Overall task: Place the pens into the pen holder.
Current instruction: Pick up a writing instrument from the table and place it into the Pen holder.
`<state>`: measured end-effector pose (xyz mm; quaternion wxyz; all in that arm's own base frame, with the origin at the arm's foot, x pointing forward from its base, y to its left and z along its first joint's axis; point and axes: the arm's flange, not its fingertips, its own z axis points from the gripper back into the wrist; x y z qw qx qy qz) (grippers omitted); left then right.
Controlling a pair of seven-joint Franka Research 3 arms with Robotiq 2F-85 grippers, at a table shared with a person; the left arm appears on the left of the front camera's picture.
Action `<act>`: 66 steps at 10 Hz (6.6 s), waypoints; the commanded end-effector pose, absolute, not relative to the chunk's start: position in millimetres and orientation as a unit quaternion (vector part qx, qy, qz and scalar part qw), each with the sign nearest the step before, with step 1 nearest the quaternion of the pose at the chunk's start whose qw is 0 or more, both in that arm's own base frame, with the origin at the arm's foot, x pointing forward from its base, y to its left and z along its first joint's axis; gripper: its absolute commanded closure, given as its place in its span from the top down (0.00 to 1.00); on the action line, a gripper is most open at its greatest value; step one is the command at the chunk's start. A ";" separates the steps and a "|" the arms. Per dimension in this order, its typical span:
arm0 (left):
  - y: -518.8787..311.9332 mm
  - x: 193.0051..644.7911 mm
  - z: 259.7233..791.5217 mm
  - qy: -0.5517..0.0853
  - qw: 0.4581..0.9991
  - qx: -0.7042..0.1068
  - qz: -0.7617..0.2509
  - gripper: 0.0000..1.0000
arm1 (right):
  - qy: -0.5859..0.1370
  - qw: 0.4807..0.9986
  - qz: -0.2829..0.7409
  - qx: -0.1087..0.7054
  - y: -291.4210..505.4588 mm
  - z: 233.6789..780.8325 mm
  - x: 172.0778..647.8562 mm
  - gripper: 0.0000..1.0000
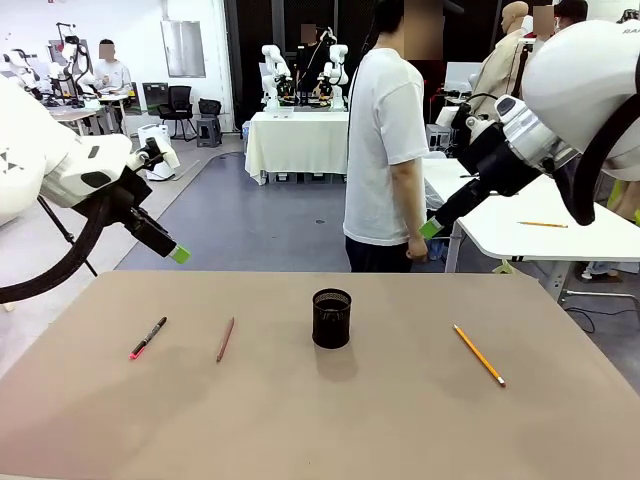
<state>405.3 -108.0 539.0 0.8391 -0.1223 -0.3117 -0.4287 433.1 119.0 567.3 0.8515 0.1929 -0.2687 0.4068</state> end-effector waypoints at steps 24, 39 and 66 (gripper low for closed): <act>-88.6 434.3 583.5 -0.224 0.885 -0.126 -0.387 1.00 | -0.318 0.795 0.447 0.260 11.6 583.5 485.7 1.00; -202.3 510.6 456.0 -0.035 0.974 -0.081 -0.211 1.00 | -0.318 0.795 0.447 0.260 11.6 583.5 485.7 1.00; -225.9 608.6 304.8 0.011 0.998 0.005 -0.061 0.12 | -0.318 0.795 0.447 0.260 11.6 583.5 485.7 1.00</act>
